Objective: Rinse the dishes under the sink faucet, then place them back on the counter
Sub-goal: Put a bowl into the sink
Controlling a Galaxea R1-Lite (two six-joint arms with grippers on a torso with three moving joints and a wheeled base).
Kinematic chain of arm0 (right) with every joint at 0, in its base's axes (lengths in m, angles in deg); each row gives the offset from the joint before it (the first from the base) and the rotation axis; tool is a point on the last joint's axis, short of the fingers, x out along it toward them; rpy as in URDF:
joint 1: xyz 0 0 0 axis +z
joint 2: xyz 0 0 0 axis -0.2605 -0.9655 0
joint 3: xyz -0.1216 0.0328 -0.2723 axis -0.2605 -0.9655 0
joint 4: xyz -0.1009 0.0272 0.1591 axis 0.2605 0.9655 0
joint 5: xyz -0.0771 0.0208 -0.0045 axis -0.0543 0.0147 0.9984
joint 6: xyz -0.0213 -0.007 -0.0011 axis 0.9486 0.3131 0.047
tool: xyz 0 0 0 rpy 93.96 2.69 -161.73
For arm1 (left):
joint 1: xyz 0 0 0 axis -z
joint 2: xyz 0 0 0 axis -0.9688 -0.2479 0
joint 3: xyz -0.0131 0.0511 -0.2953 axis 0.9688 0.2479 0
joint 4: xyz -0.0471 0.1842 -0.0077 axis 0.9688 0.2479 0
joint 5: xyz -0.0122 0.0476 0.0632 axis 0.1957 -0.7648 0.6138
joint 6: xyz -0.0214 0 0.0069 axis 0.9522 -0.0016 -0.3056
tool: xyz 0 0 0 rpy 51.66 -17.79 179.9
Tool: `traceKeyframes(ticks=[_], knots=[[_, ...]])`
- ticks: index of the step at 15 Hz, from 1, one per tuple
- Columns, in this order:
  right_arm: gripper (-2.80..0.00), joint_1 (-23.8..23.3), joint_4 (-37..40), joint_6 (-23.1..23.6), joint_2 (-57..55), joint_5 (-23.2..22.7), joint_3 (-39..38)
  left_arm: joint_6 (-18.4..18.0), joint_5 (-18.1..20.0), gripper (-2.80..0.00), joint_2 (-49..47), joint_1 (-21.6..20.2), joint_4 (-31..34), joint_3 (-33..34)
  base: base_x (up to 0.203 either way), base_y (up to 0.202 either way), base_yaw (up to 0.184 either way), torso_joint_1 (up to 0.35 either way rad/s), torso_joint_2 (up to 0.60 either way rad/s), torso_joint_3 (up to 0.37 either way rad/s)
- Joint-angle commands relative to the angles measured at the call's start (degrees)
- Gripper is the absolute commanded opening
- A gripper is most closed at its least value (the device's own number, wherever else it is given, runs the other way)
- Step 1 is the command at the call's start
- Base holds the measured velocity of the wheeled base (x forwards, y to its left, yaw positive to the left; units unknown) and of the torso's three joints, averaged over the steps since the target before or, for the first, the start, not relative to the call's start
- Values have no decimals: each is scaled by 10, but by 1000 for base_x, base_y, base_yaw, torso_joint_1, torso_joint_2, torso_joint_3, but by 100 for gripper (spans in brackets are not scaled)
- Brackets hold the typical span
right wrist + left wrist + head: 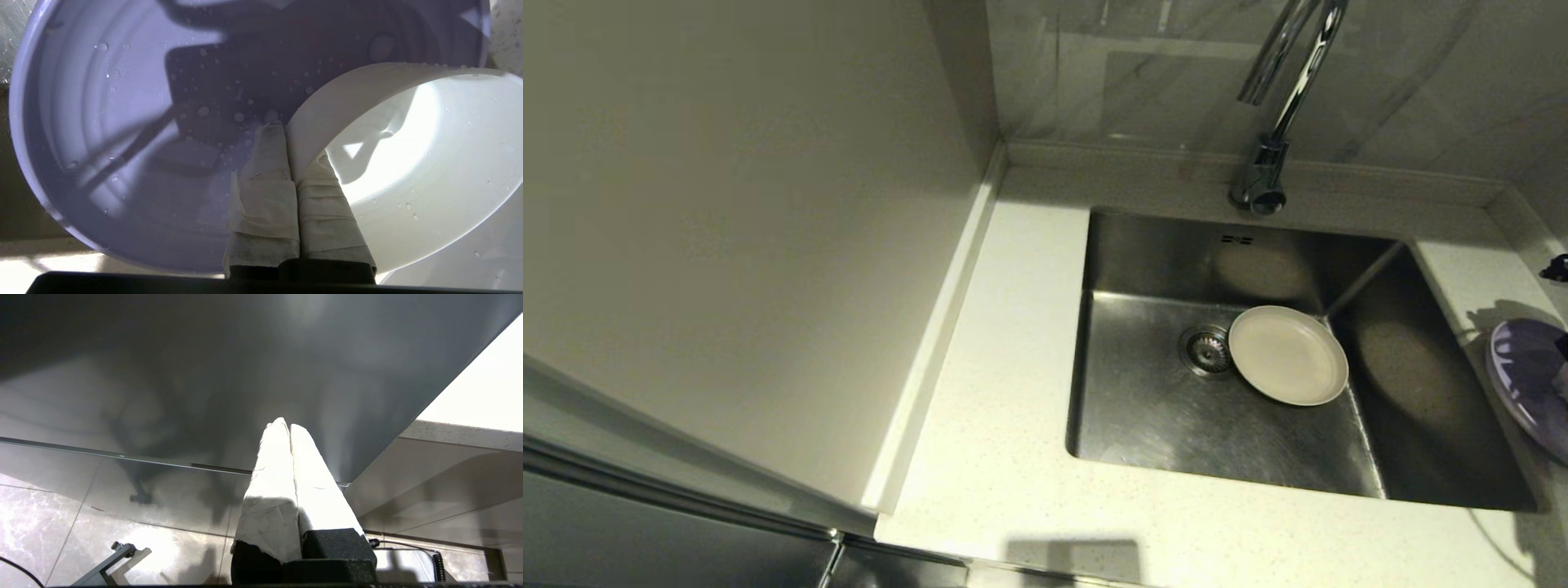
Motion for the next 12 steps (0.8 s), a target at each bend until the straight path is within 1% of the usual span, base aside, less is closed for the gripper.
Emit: traceKeyframes(ticks=[1, 7, 12], knots=[[-280, 0, 0, 2, 5, 1, -1, 0, 0, -280, 1, 0, 0, 0, 0, 0, 0, 0, 0, 0], [-280, 0, 1, 10, 23, 1, -16, 0, 0, -280, 1, 0, 0, 0, 0, 0, 0, 0, 0, 0], [-280, 1, 1, 34, 69, -2, -51, 0, 0, -280, 1, 0, 0, 0, 0, 0, 0, 0, 0, 0]])
